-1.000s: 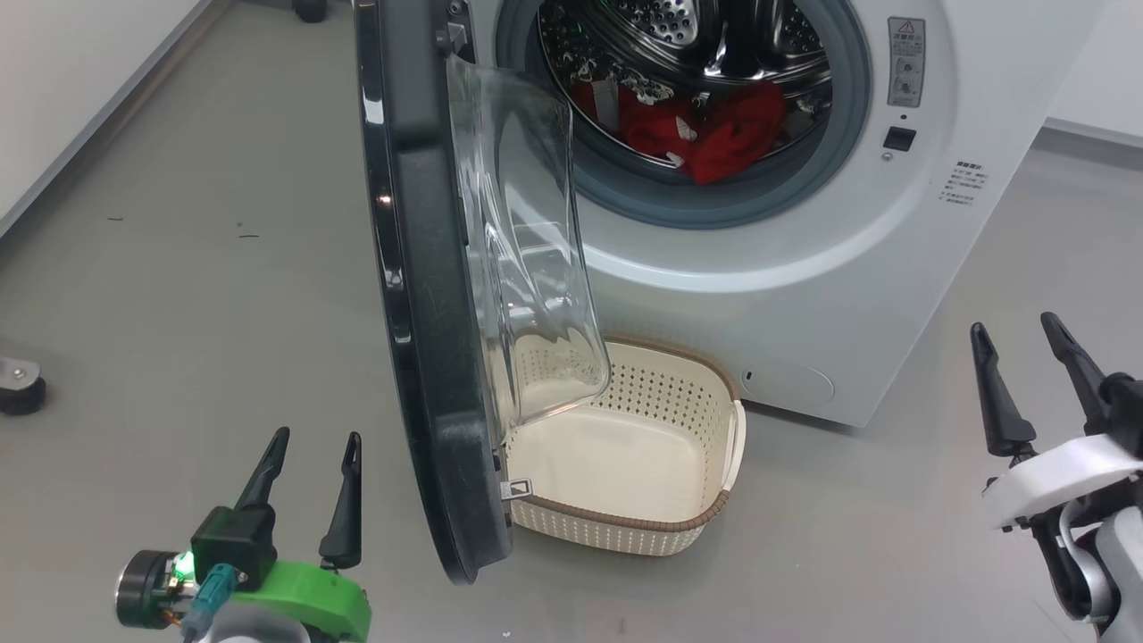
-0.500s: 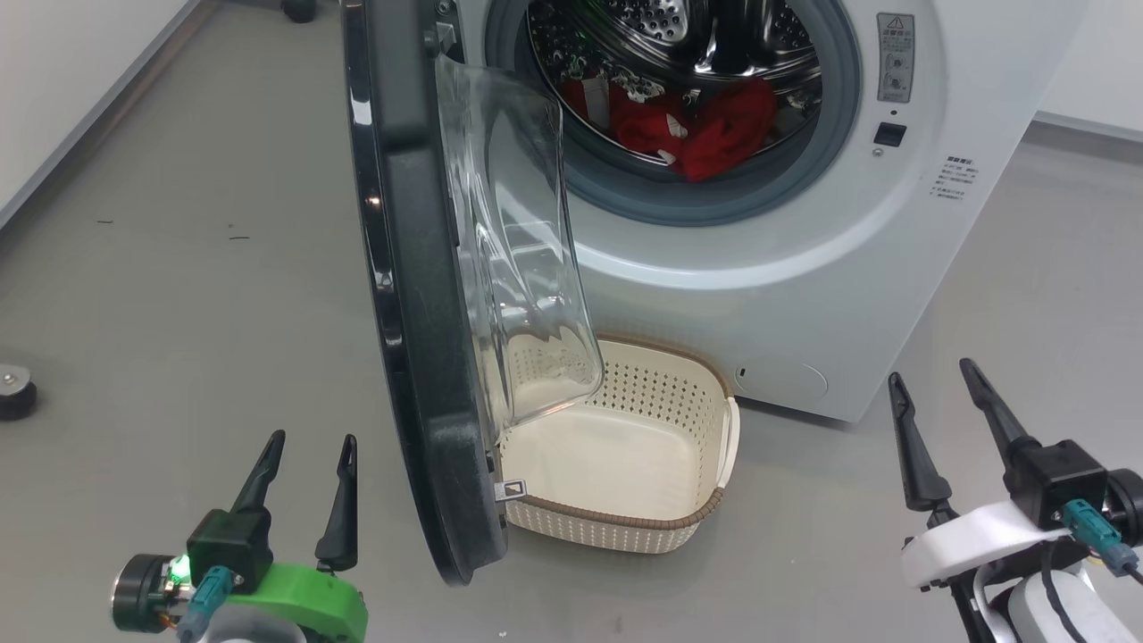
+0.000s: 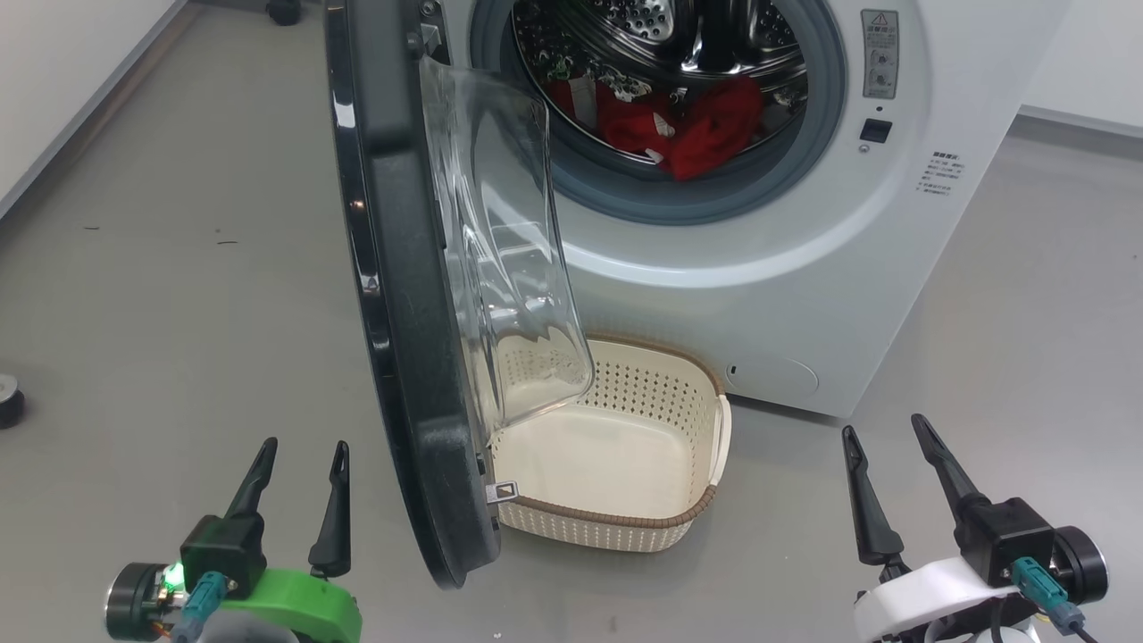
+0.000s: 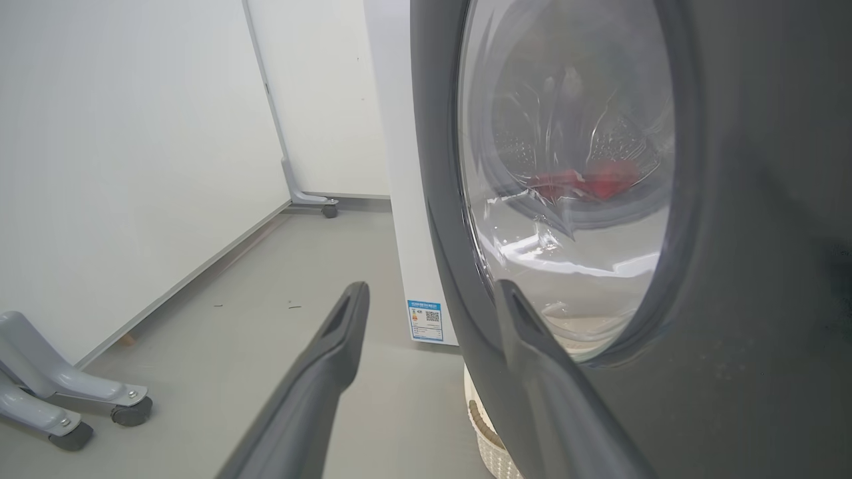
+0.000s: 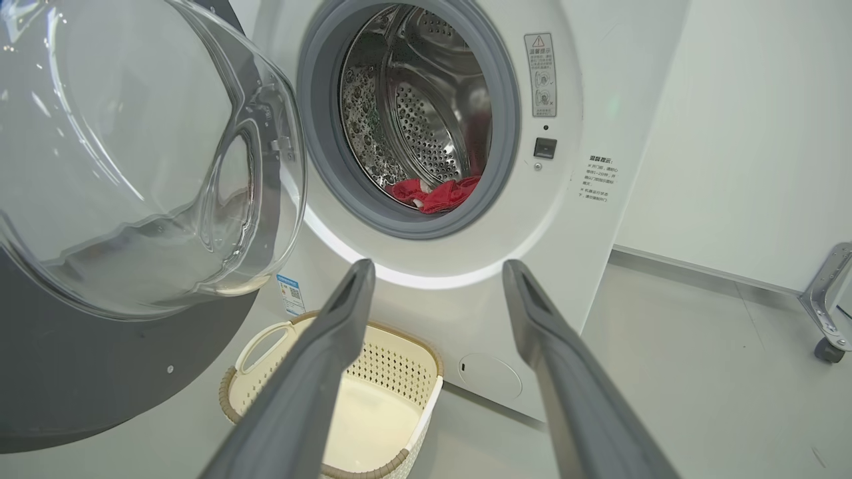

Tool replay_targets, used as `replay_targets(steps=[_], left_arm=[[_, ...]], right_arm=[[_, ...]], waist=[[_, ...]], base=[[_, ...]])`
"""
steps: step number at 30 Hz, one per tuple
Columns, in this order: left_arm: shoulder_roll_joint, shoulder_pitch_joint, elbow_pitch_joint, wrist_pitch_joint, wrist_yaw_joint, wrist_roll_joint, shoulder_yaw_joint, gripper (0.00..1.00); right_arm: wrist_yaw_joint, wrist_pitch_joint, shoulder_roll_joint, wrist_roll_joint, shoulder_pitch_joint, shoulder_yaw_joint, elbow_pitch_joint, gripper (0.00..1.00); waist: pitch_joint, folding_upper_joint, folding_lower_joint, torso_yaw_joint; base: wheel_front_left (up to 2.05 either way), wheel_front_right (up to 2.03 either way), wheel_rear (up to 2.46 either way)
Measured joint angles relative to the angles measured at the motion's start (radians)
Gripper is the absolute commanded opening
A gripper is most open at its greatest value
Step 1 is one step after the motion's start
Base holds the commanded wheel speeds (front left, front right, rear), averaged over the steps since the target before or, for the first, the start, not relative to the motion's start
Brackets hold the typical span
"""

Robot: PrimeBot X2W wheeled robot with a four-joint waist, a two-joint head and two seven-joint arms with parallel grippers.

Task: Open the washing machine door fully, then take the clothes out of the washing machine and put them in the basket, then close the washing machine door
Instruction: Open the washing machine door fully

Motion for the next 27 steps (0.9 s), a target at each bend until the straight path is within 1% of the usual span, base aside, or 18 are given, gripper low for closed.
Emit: replay_targets(steps=[10, 25, 26, 27], left_arm=[[0.0, 0.0, 0.003, 0.0, 0.0, 0.002, 0.002, 1.0], [0.0, 0.0, 0.007, 0.0, 0.0, 0.002, 0.007, 1.0], [0.0, 0.0, 0.008, 0.0, 0.0, 0.002, 0.007, 0.65], [0.0, 0.0, 0.01, 0.0, 0.0, 0.001, 0.007, 0.08]], right_arm=[[0.0, 0.0, 0.034, -0.043, 0.021, -0.016, -0.015, 1.0], [0.003, 0.0, 0.063, -0.073, 0.041, -0.04, -0.022, 1.0], [0.004, 0.0, 0.064, -0.077, 0.041, -0.042, -0.022, 1.0], [0.005, 0.0, 0.065, -0.078, 0.041, -0.045, -0.022, 1.0]], waist=[[0.005, 0.0, 0.0, -0.007], [0.003, 0.0, 0.0, -0.012], [0.003, 0.0, 0.0, -0.012], [0.003, 0.0, 0.0, -0.012]], base=[[0.0, 0.0, 0.0], [0.0, 0.0, 0.0], [0.0, 0.0, 0.0], [0.0, 0.0, 0.0]])
